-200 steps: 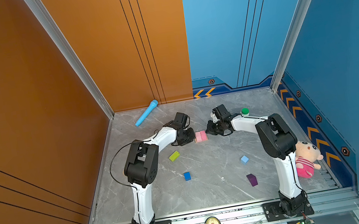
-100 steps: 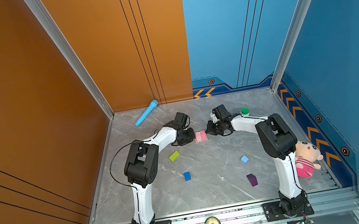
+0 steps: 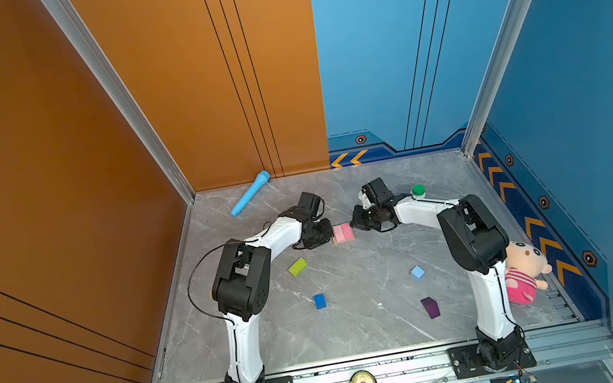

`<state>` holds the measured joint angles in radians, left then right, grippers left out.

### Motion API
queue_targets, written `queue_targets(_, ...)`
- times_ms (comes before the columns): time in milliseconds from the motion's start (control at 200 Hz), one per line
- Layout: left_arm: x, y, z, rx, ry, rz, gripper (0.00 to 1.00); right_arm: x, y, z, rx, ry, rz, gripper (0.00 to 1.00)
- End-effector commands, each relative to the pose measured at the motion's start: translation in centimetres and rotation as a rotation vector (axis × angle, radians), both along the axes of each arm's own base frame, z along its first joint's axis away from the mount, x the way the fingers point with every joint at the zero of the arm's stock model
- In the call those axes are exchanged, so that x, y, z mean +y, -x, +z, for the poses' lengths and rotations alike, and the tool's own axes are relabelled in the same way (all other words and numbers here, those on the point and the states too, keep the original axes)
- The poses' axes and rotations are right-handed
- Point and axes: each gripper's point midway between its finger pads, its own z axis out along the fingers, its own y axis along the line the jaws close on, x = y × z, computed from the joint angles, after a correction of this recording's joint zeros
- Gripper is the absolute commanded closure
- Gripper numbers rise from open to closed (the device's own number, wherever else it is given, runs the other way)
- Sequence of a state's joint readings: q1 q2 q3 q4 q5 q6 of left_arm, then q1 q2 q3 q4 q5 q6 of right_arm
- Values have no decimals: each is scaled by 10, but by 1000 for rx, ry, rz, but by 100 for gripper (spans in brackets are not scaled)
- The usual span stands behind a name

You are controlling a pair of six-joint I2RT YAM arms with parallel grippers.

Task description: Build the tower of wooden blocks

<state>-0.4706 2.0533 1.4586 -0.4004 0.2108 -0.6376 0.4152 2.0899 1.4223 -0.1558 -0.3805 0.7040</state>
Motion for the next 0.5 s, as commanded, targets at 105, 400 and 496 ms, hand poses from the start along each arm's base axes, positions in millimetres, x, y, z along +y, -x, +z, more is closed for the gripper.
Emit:
queue_targets(105, 0, 4, 8, 2, 0, -1, 100, 2, -8, 29, -70, -3, -5, 100)
queue_targets(400, 2, 4, 11, -1, 1, -1, 100, 1, -6, 33, -70, -2, -3, 100)
queue_targets(496, 6, 3, 18, -12, 0, 5, 100, -2, -3, 44, -83, 0, -1, 100)
